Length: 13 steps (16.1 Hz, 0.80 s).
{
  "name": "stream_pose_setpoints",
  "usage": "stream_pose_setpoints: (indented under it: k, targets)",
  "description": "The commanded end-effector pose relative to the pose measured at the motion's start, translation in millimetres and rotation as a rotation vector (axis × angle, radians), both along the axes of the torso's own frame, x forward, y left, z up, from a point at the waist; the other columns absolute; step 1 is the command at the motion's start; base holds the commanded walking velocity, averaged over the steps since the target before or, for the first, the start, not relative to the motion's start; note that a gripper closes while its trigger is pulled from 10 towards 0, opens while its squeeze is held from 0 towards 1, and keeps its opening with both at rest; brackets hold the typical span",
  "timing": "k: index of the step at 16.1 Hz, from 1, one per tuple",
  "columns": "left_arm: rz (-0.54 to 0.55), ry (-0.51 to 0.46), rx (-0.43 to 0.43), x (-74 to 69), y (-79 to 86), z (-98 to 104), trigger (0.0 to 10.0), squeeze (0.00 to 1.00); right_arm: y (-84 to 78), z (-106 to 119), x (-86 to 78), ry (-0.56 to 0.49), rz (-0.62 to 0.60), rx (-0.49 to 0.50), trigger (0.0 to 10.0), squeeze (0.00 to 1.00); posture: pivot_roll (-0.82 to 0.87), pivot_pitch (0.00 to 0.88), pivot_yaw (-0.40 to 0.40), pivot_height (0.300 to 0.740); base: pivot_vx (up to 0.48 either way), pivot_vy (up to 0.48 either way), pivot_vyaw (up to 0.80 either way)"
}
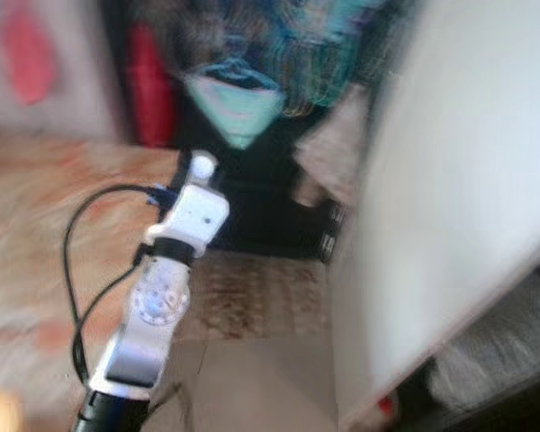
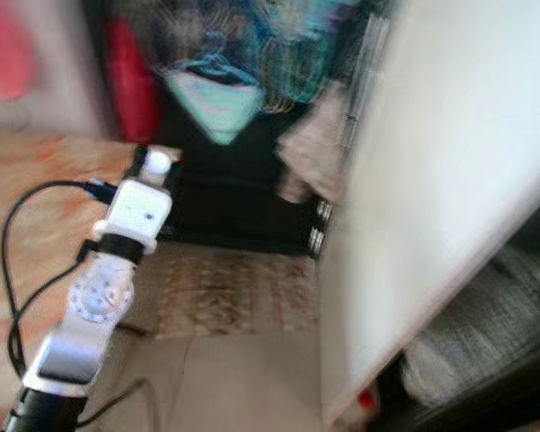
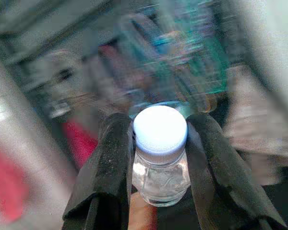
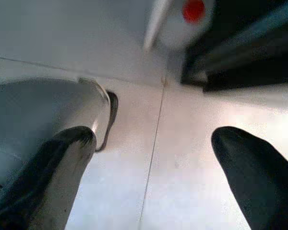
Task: Restocking fridge
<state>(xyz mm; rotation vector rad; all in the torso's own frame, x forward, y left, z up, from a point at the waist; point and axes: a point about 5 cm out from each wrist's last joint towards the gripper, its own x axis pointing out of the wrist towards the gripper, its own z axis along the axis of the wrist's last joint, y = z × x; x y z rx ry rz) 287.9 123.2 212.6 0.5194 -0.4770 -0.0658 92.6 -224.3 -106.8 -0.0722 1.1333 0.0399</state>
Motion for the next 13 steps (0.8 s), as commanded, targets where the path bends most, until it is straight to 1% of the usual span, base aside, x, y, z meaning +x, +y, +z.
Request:
stream_pose_setpoints:
  k: [1,4,7,10,11,12,13]
  targets:
    - [-0.043,-0.028,-0.009,-2.0,-10.0,7,10.0,0.0,-0.7,-1,-5.8,0.019,-0.001,0.002,10.0,0.0,-0.02,0.0,-0.024,0.74,0.0,0.0,-0.8]
    - [-0.045,-0.023,-0.013,-1.8,-10.1,6,10.0,0.0,-0.7,-1,-5.9,0.019,-0.002,0.002,10.0,0.0,-0.02,0.0,-0.024,0.74,0.0,0.0,-0.8]
    - [-0.036,0.003,-0.038,-0.3,-7.9,2,10.0,0.0,-0.5,-1,-5.7,0.019,-0.001,0.003,10.0,0.0,-0.02,0.0,-0.024,0.74,0.0,0.0,-0.8]
    - [0.005,0.057,-0.119,3.4,2.9,-7,10.0,0.0,-0.1,-1,-5.8,0.019,-0.001,0.004,10.0,0.0,-0.02,0.0,-0.022,0.74,0.0,0.0,-0.8]
    - [0.01,0.07,-0.13,4.3,4.4,-9,10.0,0.0,0.0,-1,-5.8,0.019,-0.001,0.004,10.0,0.0,-0.02,0.0,-0.022,0.74,0.0,0.0,-0.8]
    - [0.022,0.112,-0.148,6.8,7.8,-16,10.0,0.0,0.1,-1,-5.8,0.019,-0.001,0.004,10.0,0.0,-0.02,0.0,-0.022,0.74,0.0,0.0,-0.8]
    - [0.056,0.222,-0.224,12.4,18.8,-35,10.0,0.0,0.5,-2,-6.0,0.019,0.0,0.004,10.0,0.0,-0.02,0.0,-0.021,0.74,0.0,0.0,-0.8]
